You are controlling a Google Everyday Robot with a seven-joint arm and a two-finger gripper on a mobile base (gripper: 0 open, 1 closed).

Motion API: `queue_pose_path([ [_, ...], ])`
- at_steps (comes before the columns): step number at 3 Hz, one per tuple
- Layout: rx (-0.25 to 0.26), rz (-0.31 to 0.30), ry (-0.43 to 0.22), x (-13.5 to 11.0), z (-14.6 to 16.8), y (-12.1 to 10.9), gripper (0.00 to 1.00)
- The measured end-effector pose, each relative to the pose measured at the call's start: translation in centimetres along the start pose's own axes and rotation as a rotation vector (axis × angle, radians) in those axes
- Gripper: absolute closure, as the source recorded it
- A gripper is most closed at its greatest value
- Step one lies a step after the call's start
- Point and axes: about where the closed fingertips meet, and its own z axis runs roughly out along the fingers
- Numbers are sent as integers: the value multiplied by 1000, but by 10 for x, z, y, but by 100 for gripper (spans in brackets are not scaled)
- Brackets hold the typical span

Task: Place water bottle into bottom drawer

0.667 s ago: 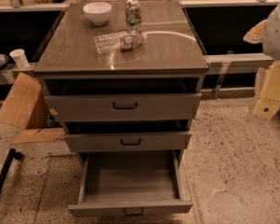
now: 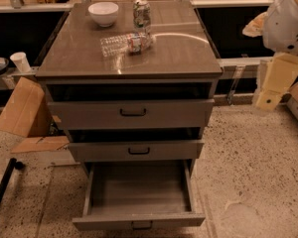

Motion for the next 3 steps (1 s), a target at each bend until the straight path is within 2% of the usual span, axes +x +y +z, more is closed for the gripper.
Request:
queue_pose_path([
  [1, -17, -64, -60, -20, 27, -34, 0],
  [2, -39, -95, -137, -44, 58, -64, 0],
  [3, -39, -95, -137, -44, 58, -64, 0],
])
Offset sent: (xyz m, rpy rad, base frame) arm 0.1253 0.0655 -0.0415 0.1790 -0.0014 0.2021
